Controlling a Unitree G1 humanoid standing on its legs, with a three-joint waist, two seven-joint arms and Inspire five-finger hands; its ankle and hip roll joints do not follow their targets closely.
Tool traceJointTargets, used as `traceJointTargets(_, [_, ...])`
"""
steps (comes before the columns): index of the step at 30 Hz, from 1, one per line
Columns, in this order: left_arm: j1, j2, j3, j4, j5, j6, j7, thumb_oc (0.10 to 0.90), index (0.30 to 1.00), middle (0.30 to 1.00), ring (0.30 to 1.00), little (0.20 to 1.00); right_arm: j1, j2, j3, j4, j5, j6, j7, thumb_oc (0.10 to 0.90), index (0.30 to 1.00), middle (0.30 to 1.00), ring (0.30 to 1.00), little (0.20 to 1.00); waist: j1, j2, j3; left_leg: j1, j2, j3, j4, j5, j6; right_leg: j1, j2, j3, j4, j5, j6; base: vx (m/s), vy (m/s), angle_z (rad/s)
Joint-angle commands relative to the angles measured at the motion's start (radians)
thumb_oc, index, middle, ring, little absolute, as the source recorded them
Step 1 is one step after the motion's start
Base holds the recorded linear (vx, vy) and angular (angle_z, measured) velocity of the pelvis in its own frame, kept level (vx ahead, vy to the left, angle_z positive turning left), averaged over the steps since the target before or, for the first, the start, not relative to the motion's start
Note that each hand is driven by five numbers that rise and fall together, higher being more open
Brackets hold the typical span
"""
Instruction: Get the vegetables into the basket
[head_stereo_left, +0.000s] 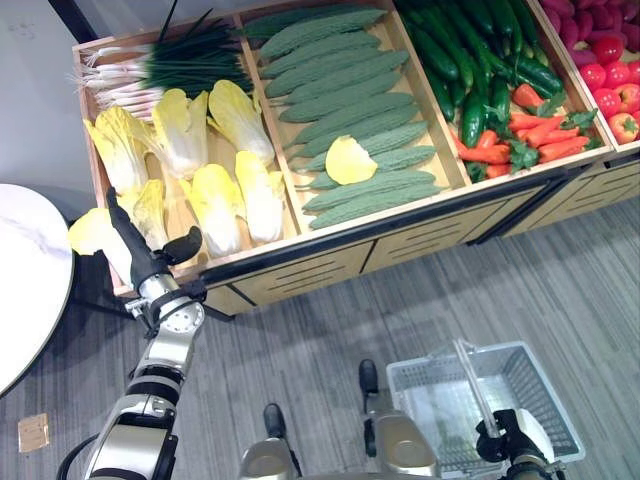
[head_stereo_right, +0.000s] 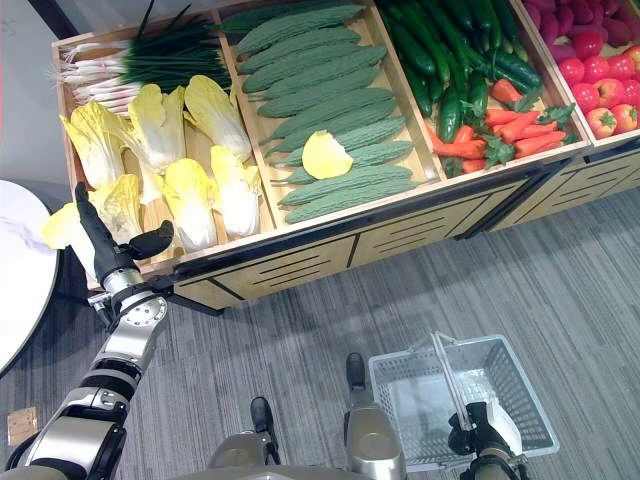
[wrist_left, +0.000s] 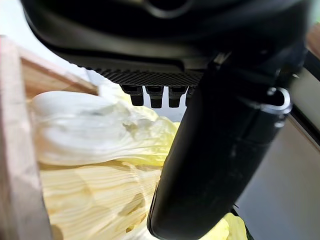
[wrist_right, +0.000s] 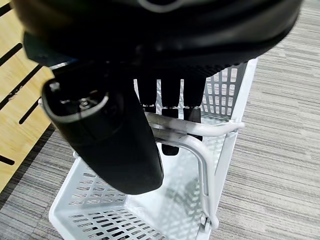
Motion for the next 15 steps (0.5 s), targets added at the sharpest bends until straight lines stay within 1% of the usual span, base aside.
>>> traceJointTargets(1, [-0.148,0.093,-0.025,0.009,0.065,-0.033,0.074,0.9,1.0,1.0,1.0,1.0,-0.01,-0.037,0.046,-0.004,-0.022,-0.041,-0.064,0.4,0.3,0.3,0.3,0.3,0.001,-0.041,-0.035,-0.026,0.035,-0.022,0.0,0.02,-0.059,0.044,-0.061,0.005,0.079,-0.171,0.064,0.01,0.009,-0.07])
traceJointTargets(2, [-0.156,0.089,-0.029,0.035,0.075,-0.018,0.077,0.9,1.0,1.0,1.0,1.0,-0.018,-0.036,0.052,0.0,-0.029,-0.04,-0.067,0.4,0.3,0.3,0.3,0.3,-0.002,-0.042,-0.037,-0.024,0.035,-0.018,0.0,0.019,-0.059,0.044,-0.06,0.006,0.08,-0.172,0.064,0.01,0.011,-0.07])
traceJointTargets(5, [-0.162,0.091,-0.031,0.059,0.08,-0.008,0.08,0.9,1.0,1.0,1.0,1.0,-0.029,-0.039,0.056,0.002,-0.034,-0.039,-0.071,0.4,0.3,0.3,0.3,0.3,-0.003,-0.042,-0.037,-0.023,0.036,-0.014,0.0,0.018,-0.06,0.042,-0.058,0.007,0.081,-0.172,0.063,0.01,0.009,-0.06])
traceJointTargets(10, [-0.176,0.102,-0.029,0.107,0.099,0.035,0.097,0.9,1.0,1.0,1.0,1.0,-0.044,-0.045,0.071,-0.005,-0.051,-0.038,-0.076,0.4,0.3,0.3,0.3,0.3,-0.003,-0.047,-0.034,-0.023,0.039,-0.008,0.0,0.016,-0.059,0.028,-0.053,0.016,0.087,-0.169,0.062,0.0,0.0,-0.02])
traceJointTargets(11, [-0.176,0.102,-0.029,0.108,0.099,0.035,0.097,0.9,1.0,1.0,1.0,1.0,-0.044,-0.045,0.071,-0.005,-0.051,-0.038,-0.076,0.4,0.3,0.3,0.3,0.3,-0.003,-0.047,-0.034,-0.023,0.039,-0.007,0.0,0.016,-0.059,0.027,-0.053,0.016,0.087,-0.169,0.062,0.0,0.009,-0.06])
traceJointTargets(12, [-0.184,0.113,-0.034,0.158,0.132,0.078,0.109,0.9,1.0,1.0,1.0,1.0,-0.047,-0.046,0.073,-0.002,-0.053,-0.036,-0.078,0.4,0.3,0.3,0.3,0.3,-0.006,-0.047,-0.033,-0.023,0.04,-0.003,0.0,0.015,-0.059,0.021,-0.05,0.019,0.089,-0.168,0.063,0.0,0.008,-0.06])
traceJointTargets(13, [-0.185,0.113,-0.034,0.159,0.132,0.078,0.11,0.9,1.0,1.0,1.0,1.0,-0.047,-0.045,0.073,-0.002,-0.053,-0.036,-0.078,0.4,0.3,0.3,0.3,0.3,-0.005,-0.048,-0.033,-0.024,0.04,-0.002,0.0,0.015,-0.059,0.021,-0.05,0.02,0.09,-0.168,0.063,0.0,0.012,-0.06])
traceJointTargets(15, [-0.193,0.118,-0.041,0.196,0.147,0.108,0.111,0.9,1.0,1.0,1.0,1.0,-0.051,-0.046,0.069,-0.002,-0.049,-0.038,-0.081,0.4,0.3,0.3,0.3,0.3,-0.007,-0.048,-0.032,-0.024,0.039,0.003,0.0,0.015,-0.059,0.017,-0.05,0.022,0.089,-0.165,0.063,0.0,0.013,-0.06])
